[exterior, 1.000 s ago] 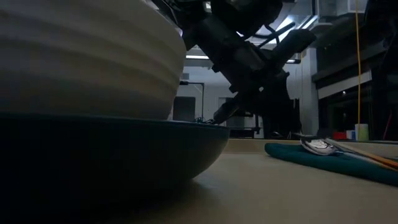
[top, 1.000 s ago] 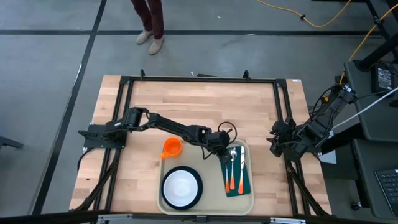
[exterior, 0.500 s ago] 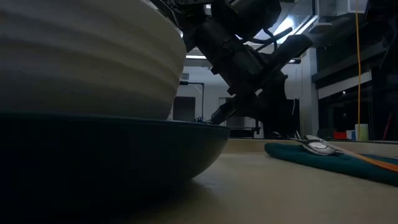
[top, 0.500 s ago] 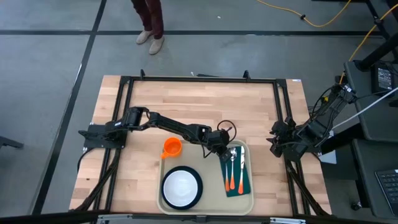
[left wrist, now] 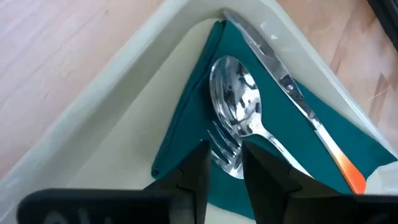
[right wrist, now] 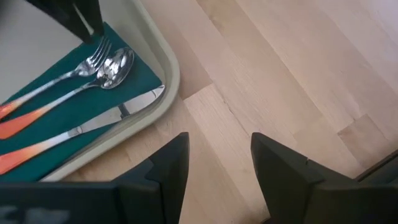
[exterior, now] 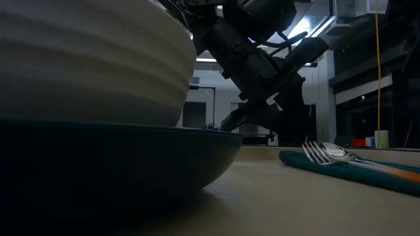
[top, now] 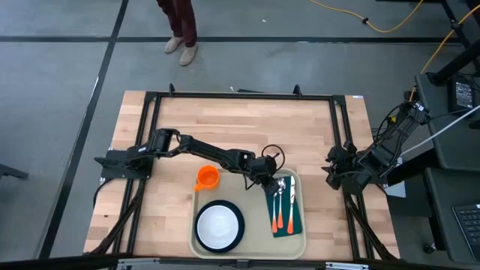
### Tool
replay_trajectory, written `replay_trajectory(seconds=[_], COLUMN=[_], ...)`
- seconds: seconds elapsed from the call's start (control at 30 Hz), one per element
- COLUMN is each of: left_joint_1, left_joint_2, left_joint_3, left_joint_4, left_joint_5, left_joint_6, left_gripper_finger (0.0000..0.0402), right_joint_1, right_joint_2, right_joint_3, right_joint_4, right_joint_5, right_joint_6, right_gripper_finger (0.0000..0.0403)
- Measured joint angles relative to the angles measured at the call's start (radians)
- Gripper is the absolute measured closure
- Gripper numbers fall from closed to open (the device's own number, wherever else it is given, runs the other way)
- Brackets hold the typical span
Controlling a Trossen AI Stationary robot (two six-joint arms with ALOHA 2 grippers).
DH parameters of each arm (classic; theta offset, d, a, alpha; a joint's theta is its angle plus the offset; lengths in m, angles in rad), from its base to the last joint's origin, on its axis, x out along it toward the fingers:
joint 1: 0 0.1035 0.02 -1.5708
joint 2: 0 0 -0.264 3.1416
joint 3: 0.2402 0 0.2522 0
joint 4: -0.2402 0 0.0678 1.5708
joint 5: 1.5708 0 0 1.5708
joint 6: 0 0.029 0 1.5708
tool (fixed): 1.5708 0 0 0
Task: Set up tray
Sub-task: Return to Home Position
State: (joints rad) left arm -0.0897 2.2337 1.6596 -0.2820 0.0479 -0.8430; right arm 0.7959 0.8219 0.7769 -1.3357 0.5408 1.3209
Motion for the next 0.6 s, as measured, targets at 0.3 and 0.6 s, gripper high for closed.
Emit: replay_trajectory(seconds=[0.3, 0.6], left_joint_1=[0.038, 0.039], left_joint_2=[-0.082, -0.378], left_joint_3=[0.043, 0.043], left_joint_4=[-0.031, 0.002], left_joint_5=[0.156, 0.072], left_joint_6=[-0.034, 0.067], left_gripper_finger=[0.0287, 0.0289], right_joint_1=[0.000, 0.000], right_joint_2=[0.000, -0.001], right_joint_3=[0.000, 0.000], right_joint_4=[0.001, 0.006], right_joint_5=[-0.003, 0.032], right_joint_6=[-0.043, -0.047], right_gripper_finger=[0.0225, 0.0225])
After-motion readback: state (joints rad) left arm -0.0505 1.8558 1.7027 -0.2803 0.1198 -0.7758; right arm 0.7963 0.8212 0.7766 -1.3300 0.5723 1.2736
